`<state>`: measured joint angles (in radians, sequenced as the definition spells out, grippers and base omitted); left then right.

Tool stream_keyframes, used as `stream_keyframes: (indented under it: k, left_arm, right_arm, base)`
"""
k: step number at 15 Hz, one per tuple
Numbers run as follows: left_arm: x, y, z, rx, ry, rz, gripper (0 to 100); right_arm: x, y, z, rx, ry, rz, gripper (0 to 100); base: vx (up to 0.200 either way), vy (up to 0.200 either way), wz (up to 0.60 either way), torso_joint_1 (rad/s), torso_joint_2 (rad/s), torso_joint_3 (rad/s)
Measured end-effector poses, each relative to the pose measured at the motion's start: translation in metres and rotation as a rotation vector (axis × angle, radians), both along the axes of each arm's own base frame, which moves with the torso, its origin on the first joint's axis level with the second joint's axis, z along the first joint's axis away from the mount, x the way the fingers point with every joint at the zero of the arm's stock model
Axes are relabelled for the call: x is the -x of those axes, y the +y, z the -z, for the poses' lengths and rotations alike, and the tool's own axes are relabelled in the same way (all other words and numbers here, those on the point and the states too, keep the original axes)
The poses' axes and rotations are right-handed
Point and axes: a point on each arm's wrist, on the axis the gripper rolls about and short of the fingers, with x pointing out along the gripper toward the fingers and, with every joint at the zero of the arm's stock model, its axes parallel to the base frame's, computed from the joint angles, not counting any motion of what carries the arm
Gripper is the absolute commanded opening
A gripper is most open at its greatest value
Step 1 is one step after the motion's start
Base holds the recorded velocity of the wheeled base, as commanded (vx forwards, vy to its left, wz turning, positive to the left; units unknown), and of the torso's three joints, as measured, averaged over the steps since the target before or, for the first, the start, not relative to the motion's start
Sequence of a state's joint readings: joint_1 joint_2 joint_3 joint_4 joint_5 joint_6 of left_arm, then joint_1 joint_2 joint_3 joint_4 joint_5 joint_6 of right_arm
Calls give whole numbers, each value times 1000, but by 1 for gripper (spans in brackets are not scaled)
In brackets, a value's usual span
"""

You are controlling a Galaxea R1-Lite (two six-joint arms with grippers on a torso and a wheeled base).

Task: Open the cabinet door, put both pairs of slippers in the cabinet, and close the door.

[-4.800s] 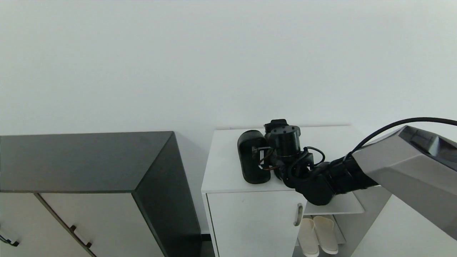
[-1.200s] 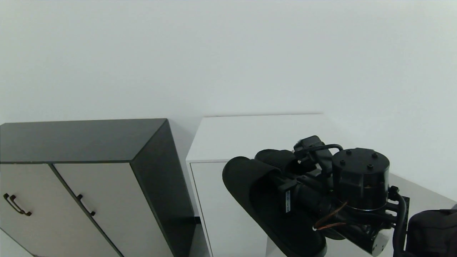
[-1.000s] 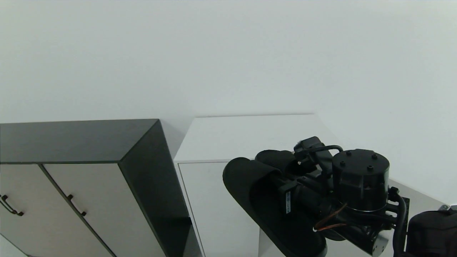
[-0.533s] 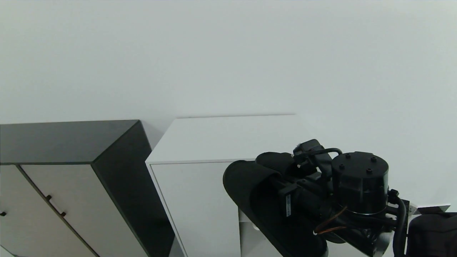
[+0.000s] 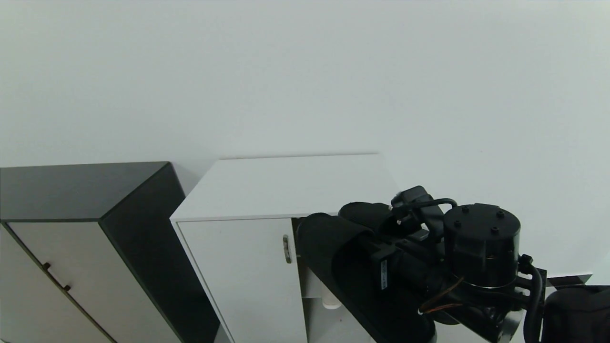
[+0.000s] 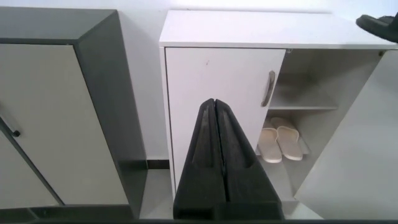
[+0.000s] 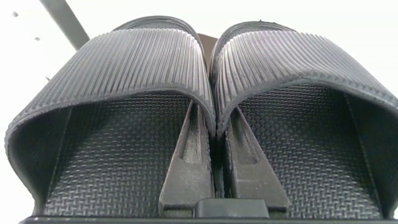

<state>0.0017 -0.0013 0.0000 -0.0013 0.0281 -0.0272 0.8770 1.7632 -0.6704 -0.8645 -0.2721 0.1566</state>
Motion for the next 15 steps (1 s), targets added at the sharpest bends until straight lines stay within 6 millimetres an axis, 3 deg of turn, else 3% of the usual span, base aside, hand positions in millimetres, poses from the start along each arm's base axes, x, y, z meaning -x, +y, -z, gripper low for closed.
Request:
stream_keyframes:
  k: [6,15]
  left_arm:
    - [0,0,0,0,-1,0,0]
    - [0,0,0,0,0,0,0]
  right_arm:
    - [0,-1,2,4,4,-1,0]
    - [2,-3,5,7,2,-20,0]
  base:
    - [0,0,0,-28,59,33]
    - [0,0,0,-257,526,263]
